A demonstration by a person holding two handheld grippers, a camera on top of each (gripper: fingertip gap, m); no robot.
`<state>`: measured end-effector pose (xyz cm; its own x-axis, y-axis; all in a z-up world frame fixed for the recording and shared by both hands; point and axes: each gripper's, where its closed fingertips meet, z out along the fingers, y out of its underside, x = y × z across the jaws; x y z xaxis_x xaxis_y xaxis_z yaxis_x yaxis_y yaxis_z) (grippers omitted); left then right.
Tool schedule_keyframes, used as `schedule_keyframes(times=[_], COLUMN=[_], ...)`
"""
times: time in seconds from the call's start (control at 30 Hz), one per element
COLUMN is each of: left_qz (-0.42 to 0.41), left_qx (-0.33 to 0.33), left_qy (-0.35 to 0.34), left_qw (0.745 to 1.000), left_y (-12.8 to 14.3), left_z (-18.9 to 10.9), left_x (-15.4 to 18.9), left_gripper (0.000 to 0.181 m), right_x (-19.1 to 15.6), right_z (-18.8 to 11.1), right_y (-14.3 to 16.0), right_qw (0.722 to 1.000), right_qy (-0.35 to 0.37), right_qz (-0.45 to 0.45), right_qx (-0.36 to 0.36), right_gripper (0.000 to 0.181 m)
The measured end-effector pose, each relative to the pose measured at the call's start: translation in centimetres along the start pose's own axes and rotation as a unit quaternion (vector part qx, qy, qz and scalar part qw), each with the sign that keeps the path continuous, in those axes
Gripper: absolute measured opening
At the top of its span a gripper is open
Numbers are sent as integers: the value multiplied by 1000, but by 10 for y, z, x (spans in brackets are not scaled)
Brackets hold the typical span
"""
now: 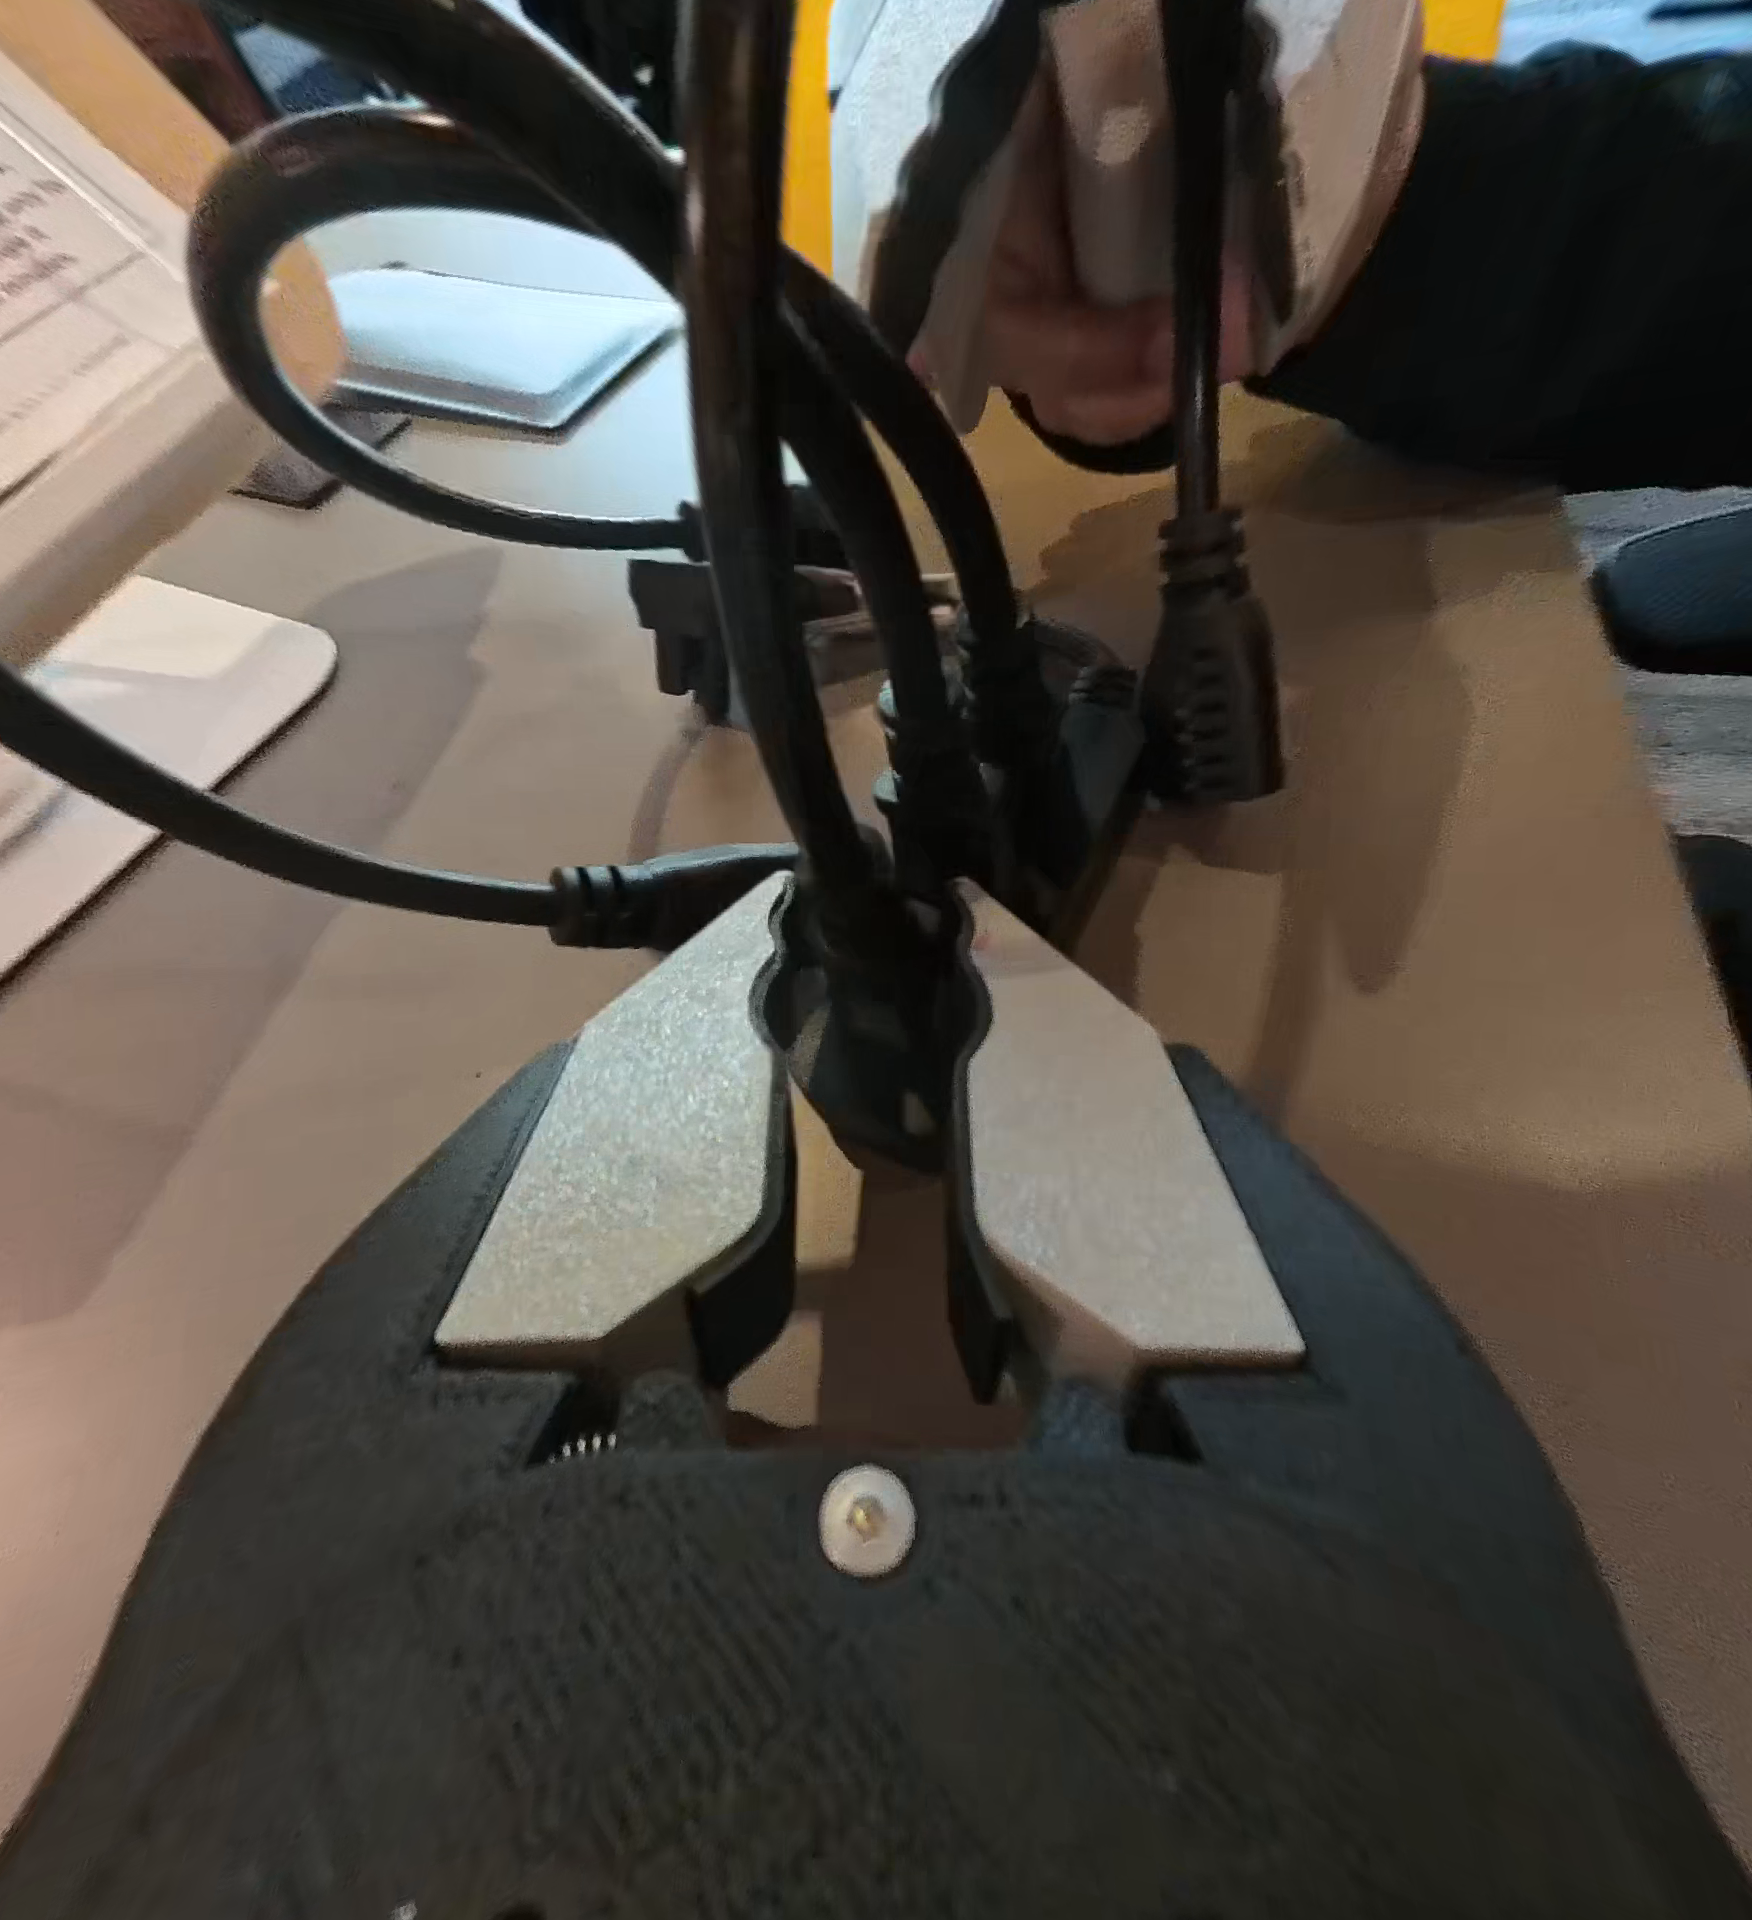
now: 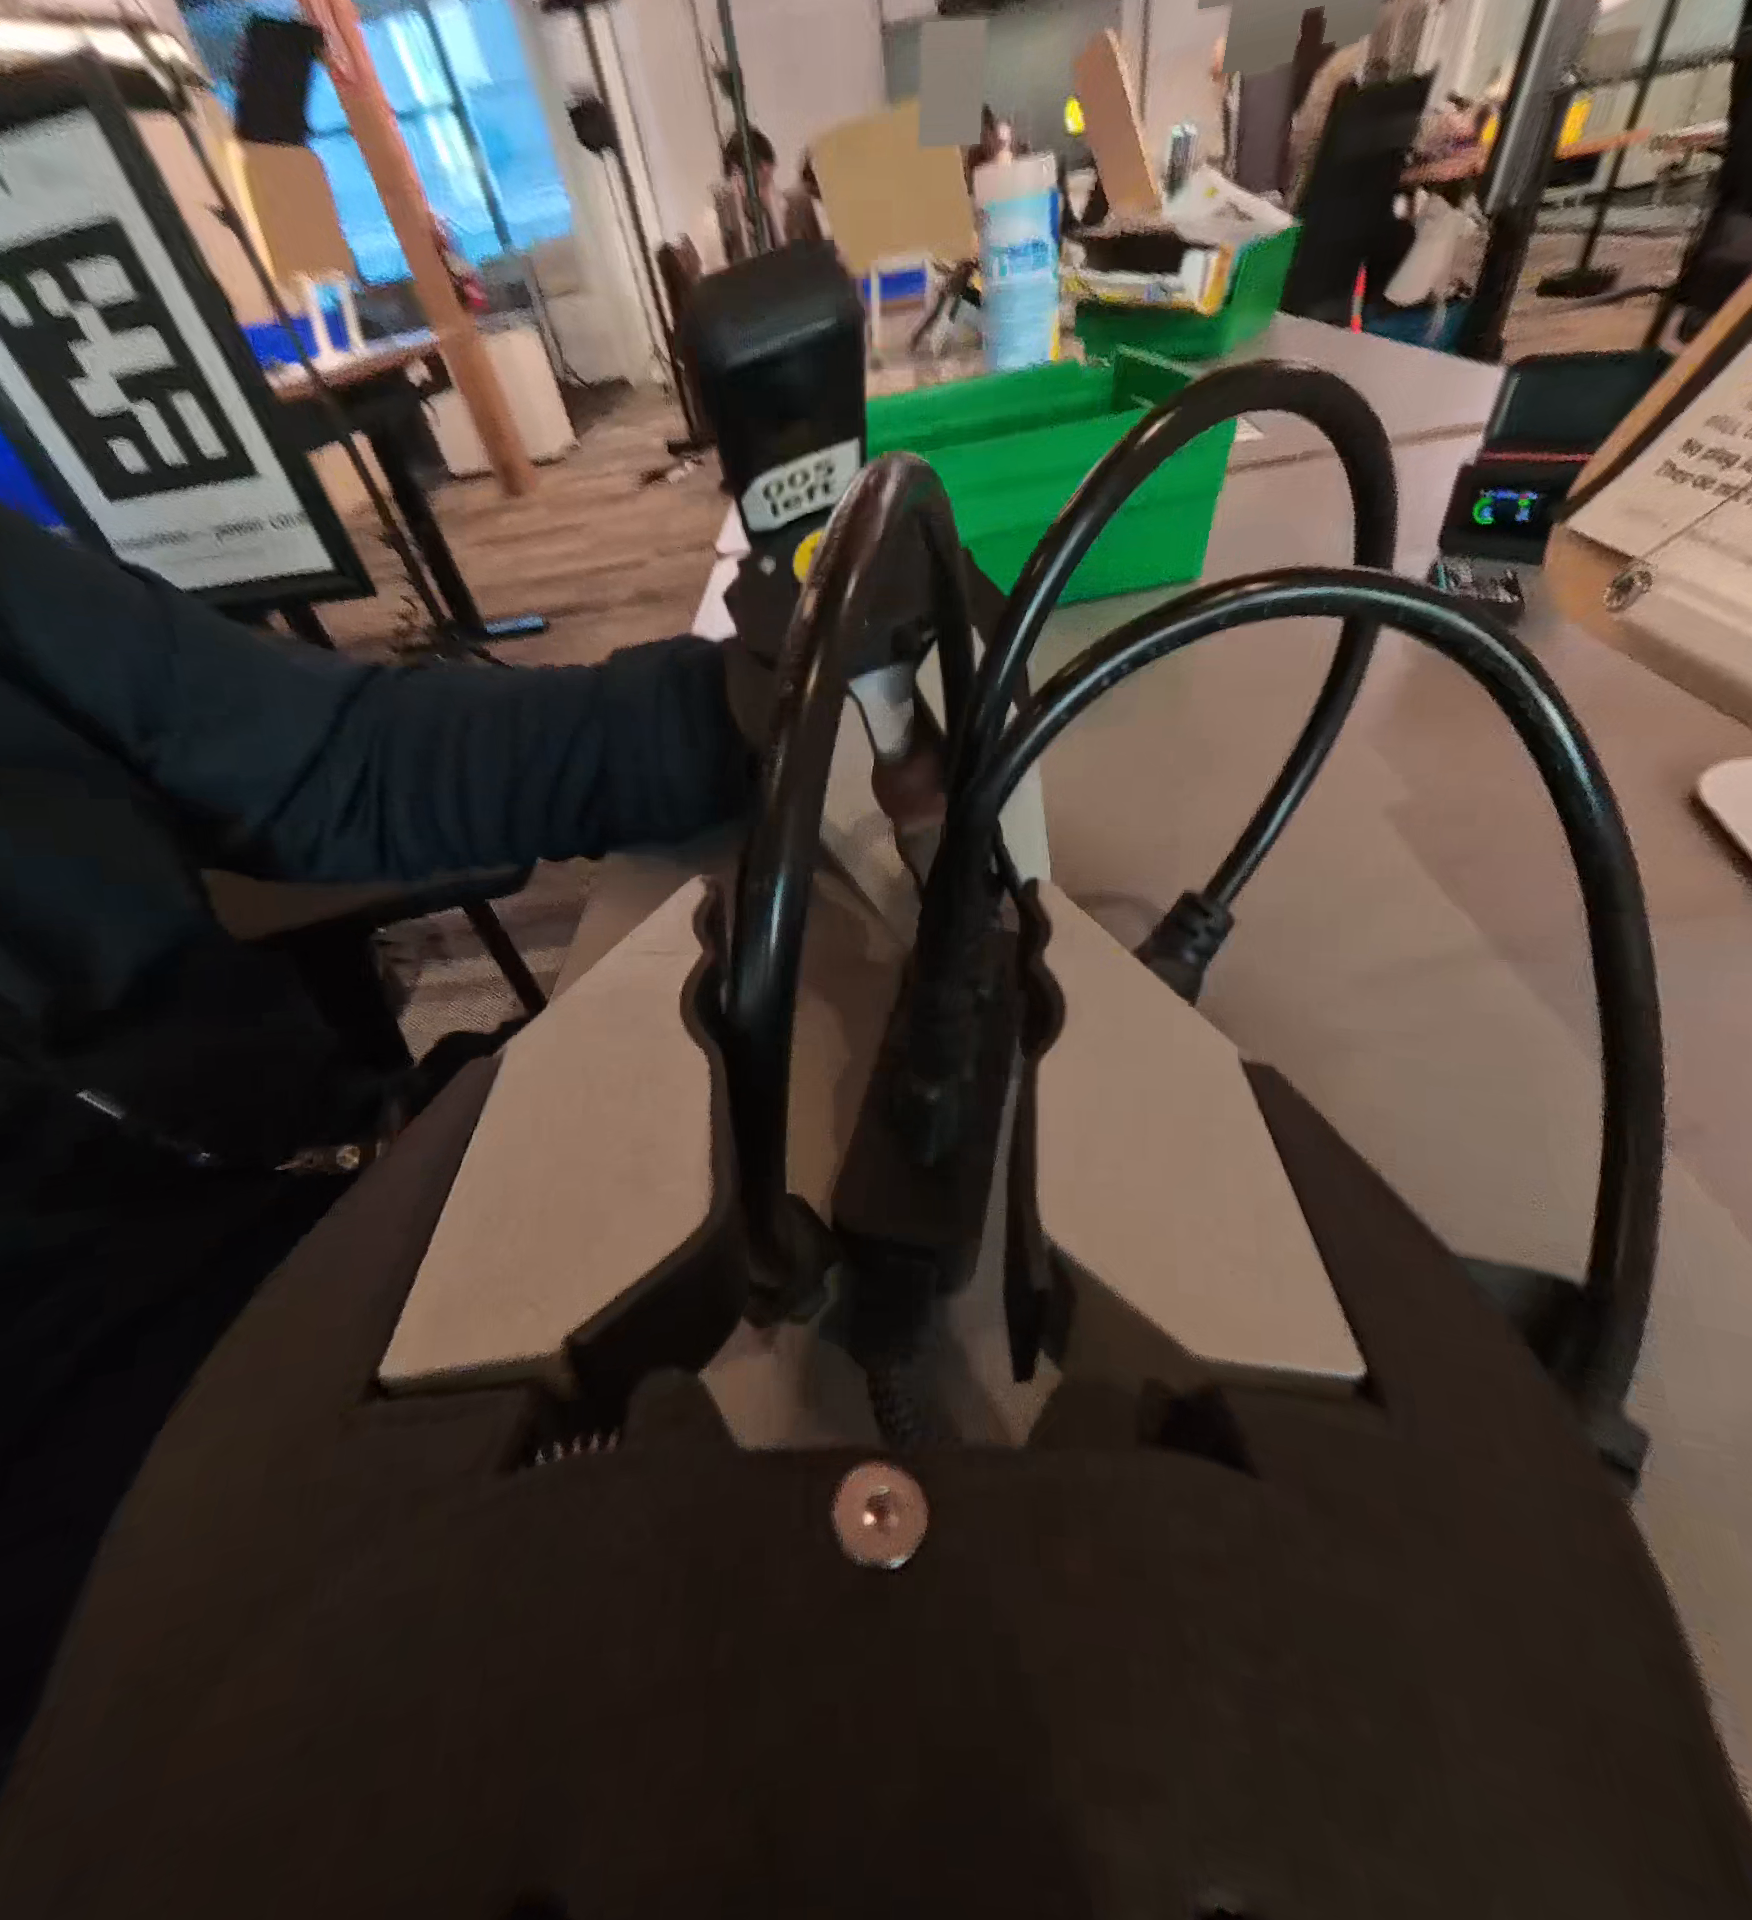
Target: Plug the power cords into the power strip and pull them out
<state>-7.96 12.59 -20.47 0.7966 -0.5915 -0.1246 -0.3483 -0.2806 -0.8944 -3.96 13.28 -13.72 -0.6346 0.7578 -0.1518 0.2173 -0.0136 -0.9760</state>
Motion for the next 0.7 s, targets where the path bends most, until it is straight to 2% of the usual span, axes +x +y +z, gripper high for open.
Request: schedule_keyframes(times=[0.17, 0.47, 0.57, 0.7], left_qz=[-26, -37, -51, -89], left_qx=[2, 35, 47, 87], left_qy=[-7, -5, -6, -2], left_qw=[1000, 999, 998, 992], left_y=[1, -8, -10, -18], left_z=[-2, -7, -10, -17], left_x=[-11, -11, -14, -20], left_gripper=[23, 22, 22, 22], right_x=[22, 51, 59, 62], right_z=[2, -23, -29, -44], right_y=[-5, -23, -26, -31], right_qw=[999, 989, 979, 964], right_qy=[-14, 119, 176, 231], right_qz=[31, -10, -46, -79], right_qx=[35, 87, 90, 102], right_gripper=[49, 57, 67, 67])
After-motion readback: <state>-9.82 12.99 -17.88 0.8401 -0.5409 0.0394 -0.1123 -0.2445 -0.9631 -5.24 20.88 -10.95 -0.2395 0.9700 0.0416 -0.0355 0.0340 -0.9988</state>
